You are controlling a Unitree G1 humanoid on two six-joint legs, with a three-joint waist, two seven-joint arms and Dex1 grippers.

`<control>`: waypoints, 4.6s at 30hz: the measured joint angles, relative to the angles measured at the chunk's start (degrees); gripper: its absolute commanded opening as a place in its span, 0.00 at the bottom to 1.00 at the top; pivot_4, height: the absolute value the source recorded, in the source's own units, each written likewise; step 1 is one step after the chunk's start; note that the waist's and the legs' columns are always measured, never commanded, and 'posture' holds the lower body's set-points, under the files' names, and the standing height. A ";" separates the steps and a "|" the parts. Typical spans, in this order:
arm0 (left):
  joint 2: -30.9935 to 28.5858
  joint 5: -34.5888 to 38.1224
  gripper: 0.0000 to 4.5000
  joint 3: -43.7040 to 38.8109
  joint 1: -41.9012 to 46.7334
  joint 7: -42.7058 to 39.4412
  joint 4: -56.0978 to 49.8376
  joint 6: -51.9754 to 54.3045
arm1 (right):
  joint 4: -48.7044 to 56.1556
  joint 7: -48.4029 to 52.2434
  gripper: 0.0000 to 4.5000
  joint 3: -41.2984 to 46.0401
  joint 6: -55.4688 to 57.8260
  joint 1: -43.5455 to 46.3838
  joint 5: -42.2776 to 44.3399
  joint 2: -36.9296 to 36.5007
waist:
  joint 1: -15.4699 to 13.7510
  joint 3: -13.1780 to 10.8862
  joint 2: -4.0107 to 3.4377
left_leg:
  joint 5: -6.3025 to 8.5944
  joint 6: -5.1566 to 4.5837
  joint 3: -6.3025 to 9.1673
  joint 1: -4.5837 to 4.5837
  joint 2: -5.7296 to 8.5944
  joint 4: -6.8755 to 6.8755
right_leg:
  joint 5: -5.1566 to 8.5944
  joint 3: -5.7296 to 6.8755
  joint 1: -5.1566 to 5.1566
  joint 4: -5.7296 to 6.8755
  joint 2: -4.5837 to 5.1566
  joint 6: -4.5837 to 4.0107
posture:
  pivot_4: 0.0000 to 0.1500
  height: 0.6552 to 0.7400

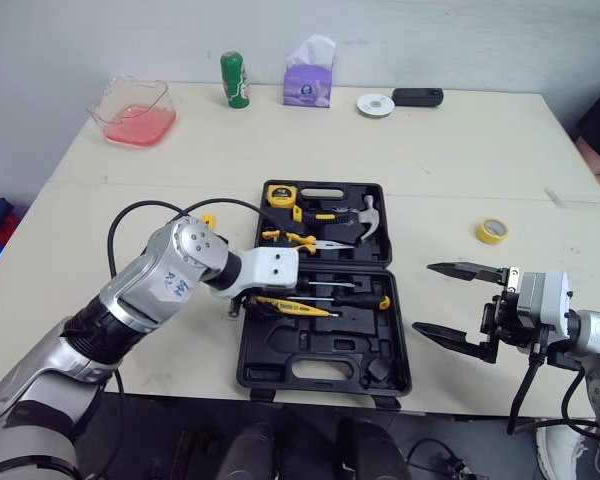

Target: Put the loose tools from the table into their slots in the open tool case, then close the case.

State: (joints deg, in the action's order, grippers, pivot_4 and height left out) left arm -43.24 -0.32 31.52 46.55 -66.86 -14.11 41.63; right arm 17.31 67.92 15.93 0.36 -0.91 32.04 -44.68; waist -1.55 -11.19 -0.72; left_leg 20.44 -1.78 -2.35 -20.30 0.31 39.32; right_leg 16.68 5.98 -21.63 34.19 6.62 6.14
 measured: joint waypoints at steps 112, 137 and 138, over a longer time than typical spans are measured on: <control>3.14 20.35 0.99 -78.69 -59.22 32.59 25.69 -34.94 | -69.20 -11.44 1.00 25.13 -32.83 -4.02 -10.13 -5.42 | 1.82 0.17 -0.01 | 0.28 0.18 -0.08 0.27 0.02 -0.24 | 0.03 0.06 0.04 -0.19 0.83 -0.12 | 1.00 1.00; 3.86 29.97 0.99 -70.57 -56.16 37.77 -0.48 -14.66 | -48.86 -0.57 1.00 18.16 -19.77 5.42 0.18 0.19 | 1.70 0.20 -0.10 | 0.22 0.17 -0.04 0.29 0.00 -0.24 | 0.03 0.05 0.03 -0.11 0.81 -0.16 | 1.00 1.00; 2.33 30.60 0.99 -68.18 -55.04 38.69 -2.81 -10.68 | -45.38 -0.52 1.00 16.50 -18.74 5.96 0.39 1.29 | 1.67 0.20 -0.10 | 0.22 0.18 -0.04 0.29 0.00 -0.22 | 0.03 0.05 0.04 -0.07 0.81 -0.16 | 1.00 1.00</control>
State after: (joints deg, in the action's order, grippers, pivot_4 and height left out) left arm -40.91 30.29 -36.66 -8.49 -28.18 -16.92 30.96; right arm -28.07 67.40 32.44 -18.39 5.06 32.43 -43.39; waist 0.12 -11.00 -0.82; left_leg 20.66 -1.60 -2.38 -20.01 0.31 39.10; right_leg 16.71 6.03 -21.59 34.12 7.43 5.98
